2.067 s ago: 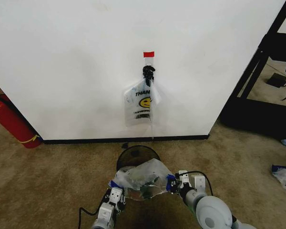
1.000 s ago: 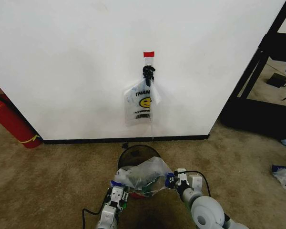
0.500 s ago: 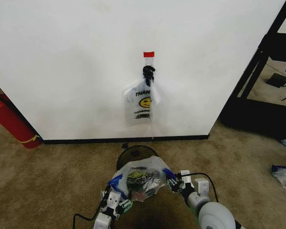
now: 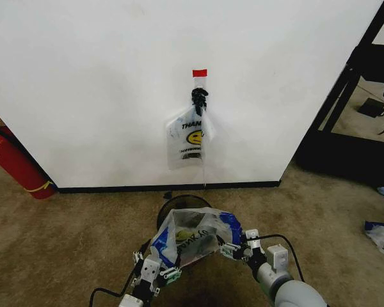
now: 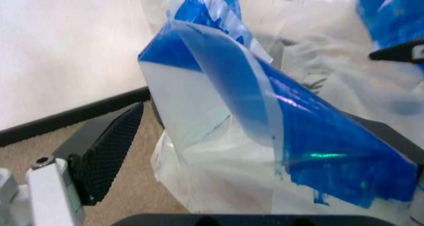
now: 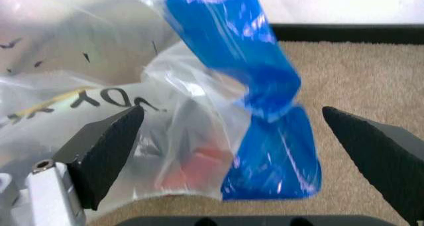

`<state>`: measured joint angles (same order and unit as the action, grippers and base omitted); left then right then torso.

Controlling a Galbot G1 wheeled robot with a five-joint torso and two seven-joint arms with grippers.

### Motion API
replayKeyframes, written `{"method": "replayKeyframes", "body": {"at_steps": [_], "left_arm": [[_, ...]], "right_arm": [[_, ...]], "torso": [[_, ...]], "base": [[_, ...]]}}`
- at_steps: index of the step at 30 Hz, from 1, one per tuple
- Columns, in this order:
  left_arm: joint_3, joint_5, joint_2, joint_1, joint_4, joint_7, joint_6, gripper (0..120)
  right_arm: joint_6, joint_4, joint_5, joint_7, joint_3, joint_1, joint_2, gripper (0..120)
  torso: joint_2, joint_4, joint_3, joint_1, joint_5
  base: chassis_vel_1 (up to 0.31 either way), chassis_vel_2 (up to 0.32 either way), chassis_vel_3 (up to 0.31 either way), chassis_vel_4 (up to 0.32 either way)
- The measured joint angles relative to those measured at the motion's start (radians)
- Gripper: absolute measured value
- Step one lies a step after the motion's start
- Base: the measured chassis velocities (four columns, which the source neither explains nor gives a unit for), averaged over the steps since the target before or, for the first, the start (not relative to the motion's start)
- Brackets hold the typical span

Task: Pick up the garbage bag from the wall and place it over the trash bin.

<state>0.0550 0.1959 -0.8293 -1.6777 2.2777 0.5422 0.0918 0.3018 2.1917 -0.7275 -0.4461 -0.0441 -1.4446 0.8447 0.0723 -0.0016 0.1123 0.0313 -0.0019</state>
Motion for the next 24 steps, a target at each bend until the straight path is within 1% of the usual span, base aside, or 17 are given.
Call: {"method": "replayKeyframes", "body": {"at_steps": [3, 8, 12, 13, 15, 19, 20, 21, 24], "left_arm": [[-0.011, -0.020, 0.002, -0.018, 0.018, -0.013, -0.026, 100], [-0.018, -0.029, 0.005, -0.022, 0.024, -0.031, -0.060, 100], [-0.012, 0.001, -0.008, -0.001, -0.005, -0.063, -0.126, 100], [-0.012, 0.001, -0.008, -0.001, -0.005, -0.063, -0.126, 100], [-0.005, 0.067, -0.023, 0.015, -0.012, -0.079, -0.165, 100], [-0.008, 0.216, -0.034, 0.030, 0.025, -0.090, -0.186, 100], [-0.012, 0.241, -0.034, 0.032, 0.036, -0.090, -0.187, 100], [-0.012, 0.241, -0.034, 0.032, 0.036, -0.090, -0.187, 100], [-0.038, 0.309, -0.027, 0.039, 0.075, -0.096, -0.187, 100]], "right_arm": [[-0.018, 0.010, 0.026, 0.010, -0.004, -0.015, -0.005, 100], [-0.036, 0.013, 0.048, 0.019, -0.011, -0.025, -0.010, 100], [-0.059, 0.006, 0.063, 0.036, -0.011, -0.026, -0.008, 100], [-0.059, 0.006, 0.063, 0.036, -0.011, -0.026, -0.008, 100], [-0.065, -0.002, 0.068, 0.042, -0.010, -0.026, -0.004, 100], [-0.074, -0.012, 0.081, 0.052, -0.009, -0.028, -0.006, 100], [-0.077, -0.014, 0.081, 0.053, -0.009, -0.028, -0.006, 100], [-0.077, -0.014, 0.081, 0.053, -0.009, -0.028, -0.006, 100], [-0.096, -0.020, 0.081, 0.066, -0.010, -0.028, -0.007, 100]], "torso": [[0.000, 0.0000, 0.000, 0.000, 0.0000], [0.000, 0.0000, 0.000, 0.000, 0.0000], [0.000, 0.0000, 0.000, 0.000, -0.0002], [0.000, 0.0000, 0.000, 0.000, -0.0002], [0.000, 0.0000, 0.000, 0.000, -0.0001], [0.000, 0.0000, 0.000, 0.000, 0.0000], [0.000, 0.0000, 0.000, 0.000, 0.0000], [0.000, 0.0000, 0.000, 0.000, 0.0000], [0.000, 0.0000, 0.000, 0.000, 0.0000]], "base": [[0.000, 0.000, 0.000, 0.000], [0.000, 0.000, 0.000, 0.000], [0.000, 0.000, 0.000, 0.000], [0.000, 0.000, 0.000, 0.000], [0.000, 0.000, 0.000, 0.000], [0.000, 0.000, 0.000, 0.000], [0.000, 0.000, 0.000, 0.000], [0.000, 0.000, 0.000, 0.000], [0.000, 0.000, 0.000, 0.000]]}}
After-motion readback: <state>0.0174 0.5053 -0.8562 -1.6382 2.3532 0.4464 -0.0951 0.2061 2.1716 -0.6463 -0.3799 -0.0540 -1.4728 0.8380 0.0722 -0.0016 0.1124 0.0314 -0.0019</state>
